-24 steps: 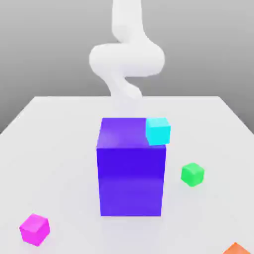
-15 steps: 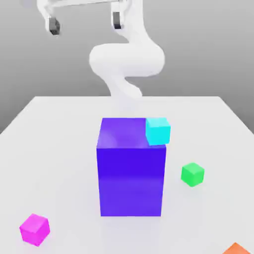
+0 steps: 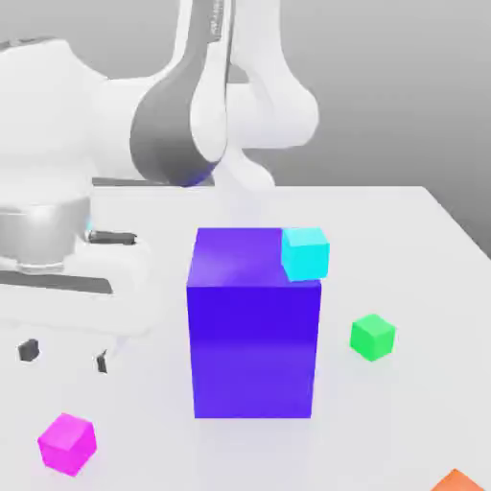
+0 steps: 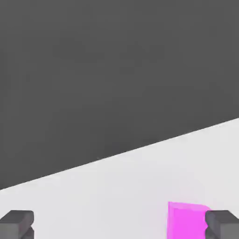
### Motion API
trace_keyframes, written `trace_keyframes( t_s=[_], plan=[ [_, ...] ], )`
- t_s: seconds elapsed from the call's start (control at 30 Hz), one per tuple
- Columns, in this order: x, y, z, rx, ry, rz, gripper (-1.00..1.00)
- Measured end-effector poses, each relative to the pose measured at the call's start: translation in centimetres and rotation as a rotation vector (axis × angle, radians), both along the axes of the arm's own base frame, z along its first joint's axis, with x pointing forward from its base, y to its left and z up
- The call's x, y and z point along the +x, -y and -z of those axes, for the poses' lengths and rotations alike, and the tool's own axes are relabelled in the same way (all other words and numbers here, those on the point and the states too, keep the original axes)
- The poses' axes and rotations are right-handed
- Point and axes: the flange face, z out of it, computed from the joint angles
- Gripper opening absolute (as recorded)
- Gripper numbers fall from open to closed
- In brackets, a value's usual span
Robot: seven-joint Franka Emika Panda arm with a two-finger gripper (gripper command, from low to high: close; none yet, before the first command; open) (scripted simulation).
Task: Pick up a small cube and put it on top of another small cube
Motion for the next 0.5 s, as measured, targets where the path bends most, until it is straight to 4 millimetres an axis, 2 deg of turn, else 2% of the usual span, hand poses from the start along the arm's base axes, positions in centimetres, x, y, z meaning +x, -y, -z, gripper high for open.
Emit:
trace_keyframes(
  t_s=[0.13, 0.27, 0.3, 0.47, 0.5],
  plan=[
    [-2.4, 2.5, 6.4, -0.016, -0.097, 0.043, 0.0],
    [-2.8, 3.0, 12.0, -0.021, -0.114, 0.049, 0.0],
    [-2.9, 3.0, 13.0, -0.02, -0.114, 0.05, -1.0],
    [-2.9, 3.0, 13.0, -0.019, -0.115, 0.05, -1.0],
    [-3.0, 3.0, 13.5, -0.019, -0.115, 0.051, -1.0]
  ],
)
